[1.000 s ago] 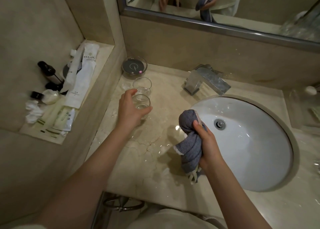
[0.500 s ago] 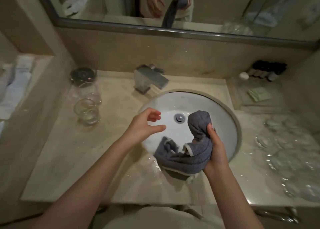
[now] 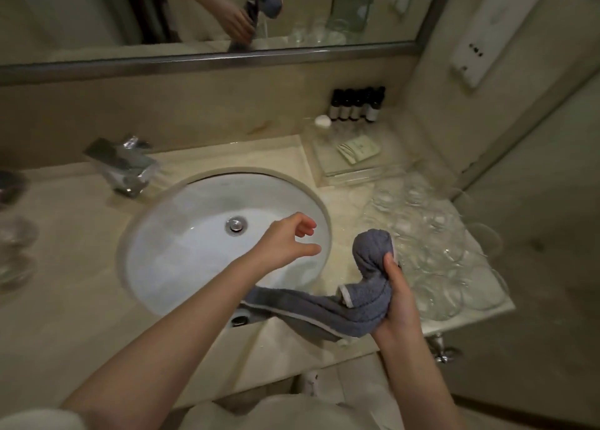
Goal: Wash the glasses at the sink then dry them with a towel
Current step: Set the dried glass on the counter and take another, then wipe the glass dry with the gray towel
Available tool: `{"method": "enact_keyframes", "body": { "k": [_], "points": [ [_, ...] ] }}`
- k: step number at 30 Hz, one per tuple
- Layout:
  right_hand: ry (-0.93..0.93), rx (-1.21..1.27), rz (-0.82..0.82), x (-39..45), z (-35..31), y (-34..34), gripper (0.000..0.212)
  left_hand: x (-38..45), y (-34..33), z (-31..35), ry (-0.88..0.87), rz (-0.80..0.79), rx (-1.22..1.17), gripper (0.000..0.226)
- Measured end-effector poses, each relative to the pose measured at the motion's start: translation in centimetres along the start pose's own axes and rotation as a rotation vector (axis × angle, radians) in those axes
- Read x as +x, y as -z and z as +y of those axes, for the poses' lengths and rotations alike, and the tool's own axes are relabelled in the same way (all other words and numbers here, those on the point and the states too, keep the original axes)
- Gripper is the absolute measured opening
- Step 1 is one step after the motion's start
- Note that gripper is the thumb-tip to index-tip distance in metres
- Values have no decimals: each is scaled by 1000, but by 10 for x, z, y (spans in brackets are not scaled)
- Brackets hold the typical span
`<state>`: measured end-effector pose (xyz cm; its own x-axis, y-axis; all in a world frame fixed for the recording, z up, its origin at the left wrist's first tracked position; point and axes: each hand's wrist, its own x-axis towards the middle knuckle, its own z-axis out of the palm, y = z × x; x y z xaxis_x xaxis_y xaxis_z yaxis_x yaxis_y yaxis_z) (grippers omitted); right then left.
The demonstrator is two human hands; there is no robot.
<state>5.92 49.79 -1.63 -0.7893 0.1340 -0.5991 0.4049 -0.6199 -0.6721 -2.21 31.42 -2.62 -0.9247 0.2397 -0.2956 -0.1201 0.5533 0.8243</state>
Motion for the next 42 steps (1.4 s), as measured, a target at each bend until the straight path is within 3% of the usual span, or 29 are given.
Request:
{"method": "enact_keyframes", "body": {
  "k": [3, 7, 9, 18, 21, 29, 32, 37, 39, 42],
  "points": [
    [1, 33, 30, 6, -11, 17, 112, 31, -27, 20, -18, -32, 34, 50],
    [0, 93, 30, 11, -18, 33, 59, 69, -52, 44, -23, -57, 57, 69],
    [10, 98, 15, 14, -20, 39, 46, 85, -62, 54, -27, -67, 74, 75],
    [5, 90, 0, 19, -28, 46, 42, 117, -89, 60, -39, -198, 244, 98],
    [5, 95, 2, 18, -30, 45, 40, 119, -96, 56, -47, -161, 197, 94],
    [148, -22, 0, 14, -24, 38, 26, 89, -73, 42, 56, 57, -195, 86],
    [323, -210, -4, 8, -26, 16, 41, 54, -40, 38, 106, 177, -414, 77],
    [681, -528, -131, -10, -5, -35, 33, -18, 10, 33, 160, 202, -874, 70],
    [823, -747, -177, -17, 8, -55, 41, -42, 16, 33, 148, 223, -952, 59],
    [906, -989, -237, -27, 21, -83, 52, -67, 20, 39, 150, 388, -1014, 55]
  ]
}}
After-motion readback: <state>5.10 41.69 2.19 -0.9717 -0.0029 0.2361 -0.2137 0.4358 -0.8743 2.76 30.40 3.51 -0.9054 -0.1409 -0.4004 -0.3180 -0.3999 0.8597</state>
